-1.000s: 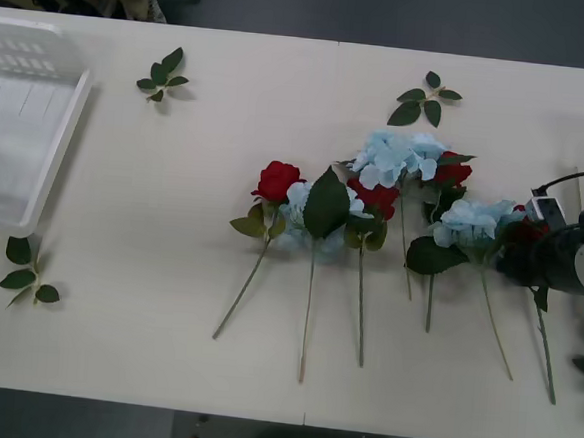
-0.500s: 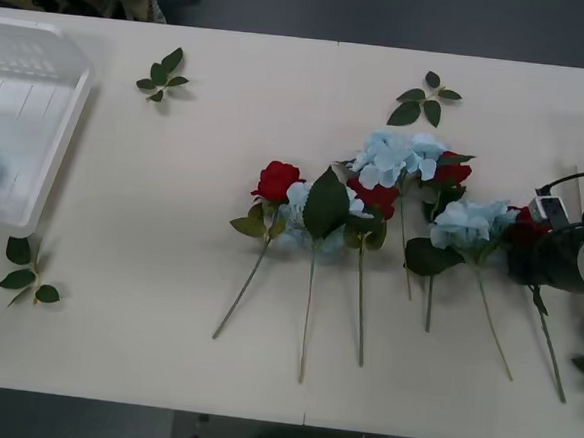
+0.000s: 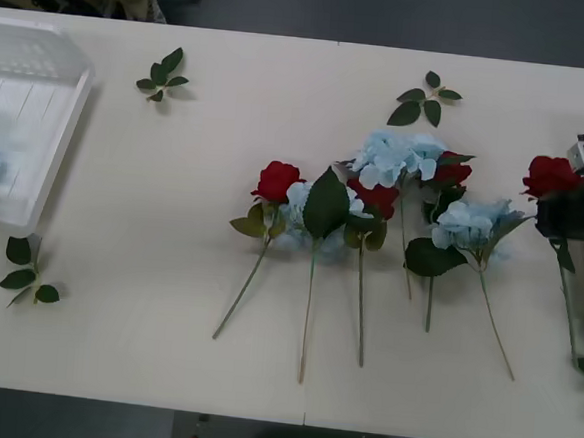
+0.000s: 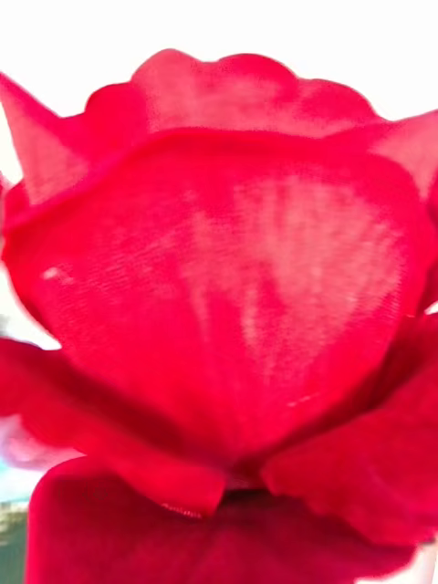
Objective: Put the red flowers into the right box and the blue flowers into the left box
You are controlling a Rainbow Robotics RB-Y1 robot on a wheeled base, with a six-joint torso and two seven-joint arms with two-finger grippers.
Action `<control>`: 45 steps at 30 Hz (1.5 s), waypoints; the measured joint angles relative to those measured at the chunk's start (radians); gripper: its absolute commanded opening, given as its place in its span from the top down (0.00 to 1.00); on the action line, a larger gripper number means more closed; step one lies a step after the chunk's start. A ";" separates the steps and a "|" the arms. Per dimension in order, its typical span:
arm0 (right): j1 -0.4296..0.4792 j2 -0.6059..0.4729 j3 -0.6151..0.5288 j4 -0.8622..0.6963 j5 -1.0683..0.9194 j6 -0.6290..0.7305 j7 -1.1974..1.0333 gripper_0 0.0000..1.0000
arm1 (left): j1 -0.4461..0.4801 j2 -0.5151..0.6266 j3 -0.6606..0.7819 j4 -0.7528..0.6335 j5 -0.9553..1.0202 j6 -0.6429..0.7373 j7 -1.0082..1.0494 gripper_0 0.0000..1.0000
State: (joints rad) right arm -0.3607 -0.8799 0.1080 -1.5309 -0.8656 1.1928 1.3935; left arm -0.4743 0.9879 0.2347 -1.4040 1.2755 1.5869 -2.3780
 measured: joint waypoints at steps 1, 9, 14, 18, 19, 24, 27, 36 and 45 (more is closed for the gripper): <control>0.000 0.000 -0.018 -0.016 -0.006 0.006 0.000 1.00 | 0.000 0.000 -0.023 -0.043 0.017 -0.008 0.059 0.02; -0.047 -0.060 -0.077 -0.065 -0.024 0.044 0.000 1.00 | 0.000 -0.117 -0.271 -0.263 -0.057 -0.132 0.389 0.02; -0.140 -0.106 -0.076 0.019 0.007 0.044 0.009 1.00 | 0.000 -0.355 -0.293 -0.260 -0.202 -0.136 0.401 0.02; -0.225 -0.108 -0.076 0.144 0.067 0.024 0.165 1.00 | 0.000 -0.469 -0.357 -0.259 -0.302 -0.158 0.442 0.02; -0.242 -0.108 -0.076 0.174 0.085 0.011 0.211 1.00 | 0.000 -0.486 -0.386 -0.259 -0.328 -0.177 0.445 0.02; -0.286 -0.123 -0.076 0.302 0.111 -0.031 0.289 1.00 | 0.000 -0.538 -0.543 -0.258 -0.476 -0.239 0.446 0.02; -0.285 -0.148 -0.076 0.358 0.137 -0.049 0.343 1.00 | 0.000 -0.549 -0.626 -0.258 -0.552 -0.273 0.449 0.02; -0.285 -0.182 -0.076 0.557 0.210 -0.170 0.412 1.00 | -0.020 -0.549 -0.808 -0.258 -0.596 -0.303 0.458 0.02; -0.285 -0.182 -0.053 0.705 0.213 -0.354 0.412 1.00 | -0.033 -0.549 -0.856 -0.251 -0.613 -0.303 0.548 0.02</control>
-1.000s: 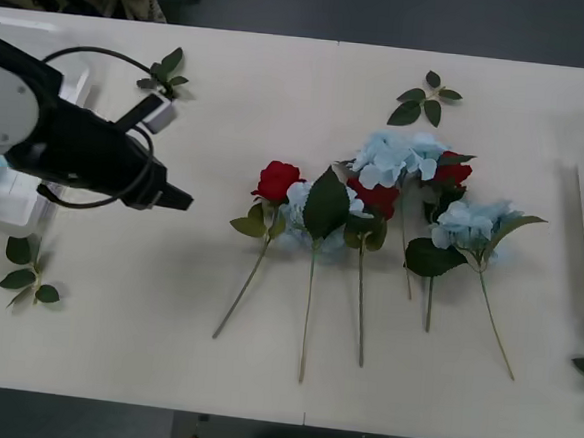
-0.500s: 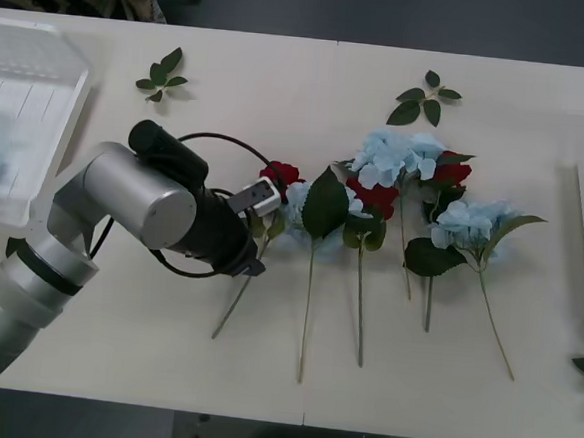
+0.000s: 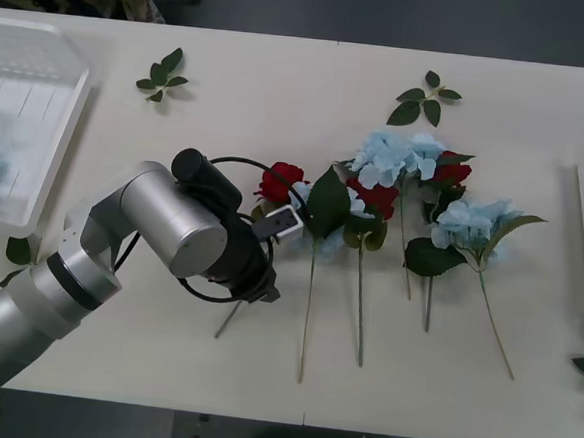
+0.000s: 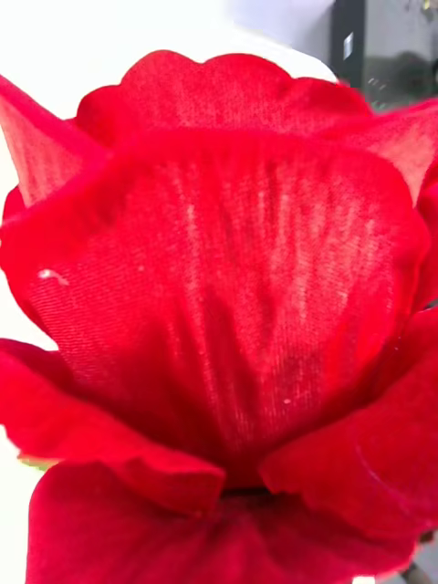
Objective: Put the red flowers into the right box and the blue flowers into the left box
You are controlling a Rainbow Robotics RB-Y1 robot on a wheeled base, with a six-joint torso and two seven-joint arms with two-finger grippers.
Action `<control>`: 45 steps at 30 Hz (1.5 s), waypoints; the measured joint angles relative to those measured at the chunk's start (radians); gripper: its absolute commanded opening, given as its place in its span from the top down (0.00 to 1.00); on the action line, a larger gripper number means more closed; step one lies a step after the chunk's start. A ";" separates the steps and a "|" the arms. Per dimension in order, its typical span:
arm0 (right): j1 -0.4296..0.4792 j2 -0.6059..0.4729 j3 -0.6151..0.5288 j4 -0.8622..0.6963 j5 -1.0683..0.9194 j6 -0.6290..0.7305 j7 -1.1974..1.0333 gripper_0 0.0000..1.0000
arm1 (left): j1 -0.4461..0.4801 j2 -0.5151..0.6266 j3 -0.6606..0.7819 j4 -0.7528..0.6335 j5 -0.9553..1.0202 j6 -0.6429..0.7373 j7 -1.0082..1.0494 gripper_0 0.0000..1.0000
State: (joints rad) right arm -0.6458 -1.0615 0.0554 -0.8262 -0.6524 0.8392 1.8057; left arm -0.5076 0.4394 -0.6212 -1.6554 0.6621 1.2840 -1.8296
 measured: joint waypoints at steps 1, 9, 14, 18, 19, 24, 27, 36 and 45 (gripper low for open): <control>0.000 0.000 0.013 0.007 0.000 -0.007 0.000 1.00 | 0.000 0.000 0.000 0.005 0.000 0.000 0.000 0.02; 0.000 0.000 0.057 0.031 -0.013 -0.008 -0.001 1.00 | 0.000 -0.006 0.000 0.110 -0.002 -0.078 0.000 0.07; 0.000 0.000 0.052 0.037 -0.024 -0.008 -0.001 0.59 | -0.007 -0.011 -0.003 0.122 -0.034 -0.101 0.000 0.86; 0.000 0.000 0.052 0.040 -0.032 -0.015 -0.001 0.09 | -0.015 -0.011 -0.004 0.131 -0.035 -0.101 0.000 1.00; 0.000 0.000 0.052 0.041 -0.032 -0.021 -0.001 0.01 | -0.015 -0.011 -0.005 0.132 -0.035 -0.101 0.000 1.00; 0.000 0.000 0.052 0.042 -0.077 -0.026 -0.001 0.00 | -0.015 -0.011 -0.021 0.133 -0.060 -0.101 0.000 1.00; 0.000 0.000 0.053 0.042 -0.108 -0.024 -0.001 0.00 | -0.015 -0.010 -0.021 0.132 -0.081 -0.101 0.000 1.00; 0.000 0.000 0.055 -0.085 -0.258 0.194 -0.001 0.00 | 0.002 0.069 0.077 0.022 -0.101 -0.100 0.000 1.00; 0.007 0.000 0.061 -0.362 -0.361 0.406 -0.006 0.00 | 0.209 0.138 0.438 -0.167 0.105 -0.109 -0.004 1.00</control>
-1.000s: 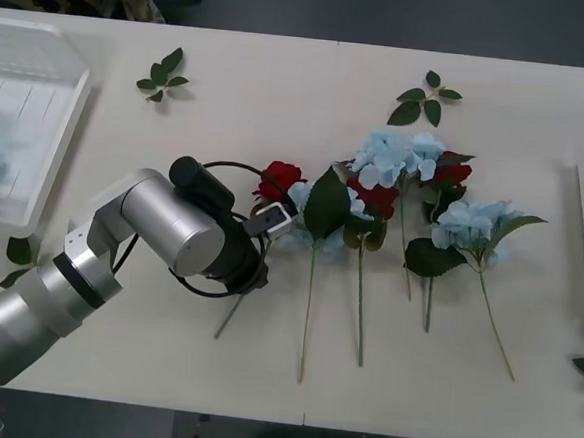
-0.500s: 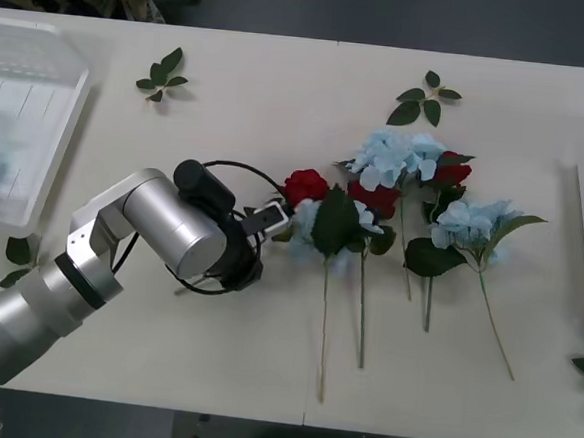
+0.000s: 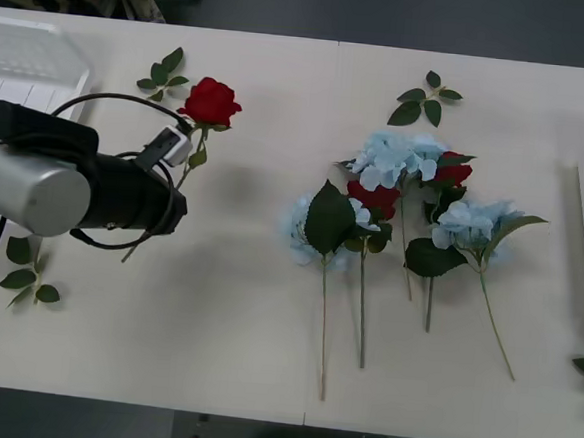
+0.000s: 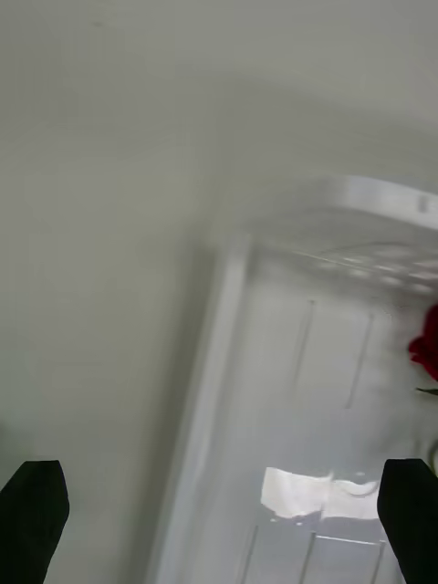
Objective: Put the red flowers into the right box and the blue flowers into the left box
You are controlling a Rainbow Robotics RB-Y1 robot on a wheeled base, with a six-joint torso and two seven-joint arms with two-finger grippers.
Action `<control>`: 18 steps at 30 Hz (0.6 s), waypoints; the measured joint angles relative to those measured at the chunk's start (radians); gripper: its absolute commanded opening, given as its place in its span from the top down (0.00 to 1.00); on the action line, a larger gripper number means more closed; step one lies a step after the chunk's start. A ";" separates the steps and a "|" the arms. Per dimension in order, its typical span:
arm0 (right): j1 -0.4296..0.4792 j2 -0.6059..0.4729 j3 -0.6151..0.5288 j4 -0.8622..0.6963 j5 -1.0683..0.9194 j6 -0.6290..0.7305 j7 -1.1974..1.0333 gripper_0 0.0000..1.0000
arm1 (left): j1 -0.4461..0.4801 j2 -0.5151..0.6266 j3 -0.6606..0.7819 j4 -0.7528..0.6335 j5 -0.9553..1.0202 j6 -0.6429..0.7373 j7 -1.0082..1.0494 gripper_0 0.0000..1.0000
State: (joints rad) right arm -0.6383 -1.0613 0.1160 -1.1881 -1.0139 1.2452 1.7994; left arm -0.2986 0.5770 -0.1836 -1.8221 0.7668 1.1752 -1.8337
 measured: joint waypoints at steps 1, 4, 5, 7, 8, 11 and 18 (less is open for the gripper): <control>0.009 0.000 0.000 -0.038 -0.016 0.010 -0.016 0.00 | 0.012 0.000 0.029 -0.003 0.055 -0.008 -0.013 1.00; 0.061 0.000 -0.001 -0.177 -0.043 0.025 -0.128 0.00 | 0.011 -0.006 0.060 -0.004 0.202 -0.043 -0.111 1.00; 0.085 0.000 -0.004 -0.229 -0.044 0.027 -0.171 0.00 | 0.003 -0.016 0.059 -0.004 0.245 -0.065 -0.148 1.00; 0.137 0.000 -0.016 -0.332 -0.044 0.029 -0.235 0.00 | -0.015 -0.048 0.054 -0.003 0.321 -0.129 -0.204 1.00; 0.164 0.000 -0.027 -0.379 -0.044 0.033 -0.246 0.00 | -0.028 -0.072 0.050 -0.003 0.332 -0.154 -0.215 1.00; 0.244 0.000 -0.071 -0.506 -0.051 0.062 -0.246 0.00 | -0.079 -0.150 0.034 -0.003 0.334 -0.186 -0.219 1.00; 0.419 0.059 -0.263 -0.706 -0.144 0.061 -0.246 0.00 | -0.227 -0.229 -0.003 -0.002 0.347 -0.188 -0.326 1.00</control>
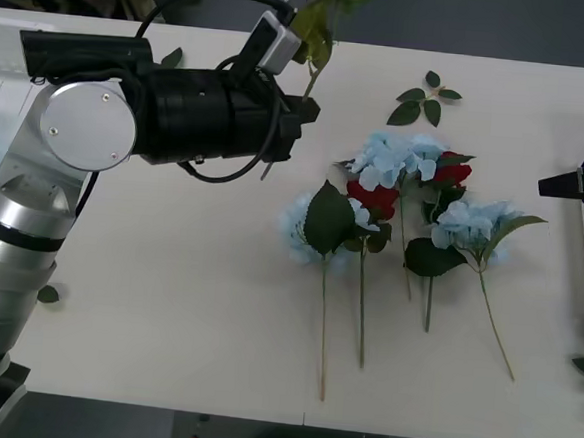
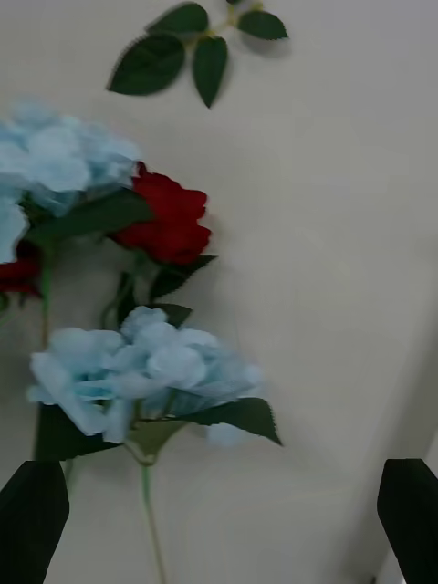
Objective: Put the red flowers into the right box and the blue flowers into the left box
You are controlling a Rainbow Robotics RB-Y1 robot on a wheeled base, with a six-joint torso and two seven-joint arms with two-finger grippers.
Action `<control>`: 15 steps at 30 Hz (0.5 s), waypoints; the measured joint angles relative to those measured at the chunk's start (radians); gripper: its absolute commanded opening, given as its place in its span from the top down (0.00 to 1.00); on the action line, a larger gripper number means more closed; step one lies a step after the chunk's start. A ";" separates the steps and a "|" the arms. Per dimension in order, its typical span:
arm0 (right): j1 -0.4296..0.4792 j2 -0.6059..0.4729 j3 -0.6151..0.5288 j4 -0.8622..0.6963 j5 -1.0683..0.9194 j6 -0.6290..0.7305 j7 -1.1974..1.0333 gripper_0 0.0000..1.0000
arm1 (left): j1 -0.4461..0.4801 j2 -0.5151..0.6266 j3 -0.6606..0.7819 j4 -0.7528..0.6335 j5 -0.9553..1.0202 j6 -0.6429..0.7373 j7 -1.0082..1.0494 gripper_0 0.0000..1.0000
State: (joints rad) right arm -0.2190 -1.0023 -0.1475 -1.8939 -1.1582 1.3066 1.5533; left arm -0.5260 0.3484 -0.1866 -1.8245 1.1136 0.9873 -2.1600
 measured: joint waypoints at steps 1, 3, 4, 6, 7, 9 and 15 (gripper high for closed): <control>0.023 0.020 -0.040 -0.021 -0.027 0.000 0.000 0.00 | -0.017 -0.005 -0.005 0.000 0.009 -0.006 0.000 1.00; 0.067 0.064 -0.120 -0.059 -0.073 0.001 0.002 0.00 | -0.044 -0.017 -0.014 0.000 0.022 -0.031 0.000 1.00; 0.084 0.086 -0.154 -0.071 -0.103 0.010 0.010 0.00 | -0.054 -0.024 -0.019 0.000 0.025 -0.046 0.000 1.00; 0.105 0.128 -0.213 -0.085 -0.176 0.052 0.060 0.00 | -0.065 -0.037 -0.031 0.000 0.028 -0.082 0.000 1.00; 0.109 0.145 -0.234 -0.087 -0.201 0.067 0.093 0.00 | -0.066 -0.043 -0.041 0.000 0.029 -0.108 0.000 1.00; 0.110 0.167 -0.258 -0.088 -0.232 0.076 0.164 0.00 | -0.066 -0.056 -0.064 0.002 0.029 -0.148 0.000 1.00; 0.110 0.188 -0.250 -0.087 -0.326 0.050 0.260 0.00 | -0.066 -0.108 -0.138 0.063 0.041 -0.263 0.000 1.00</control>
State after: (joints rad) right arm -0.1095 -0.8143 -0.3973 -1.9807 -1.4843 1.3565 1.8137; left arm -0.5923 0.2408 -0.3241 -1.7619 1.1545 0.7246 -2.1599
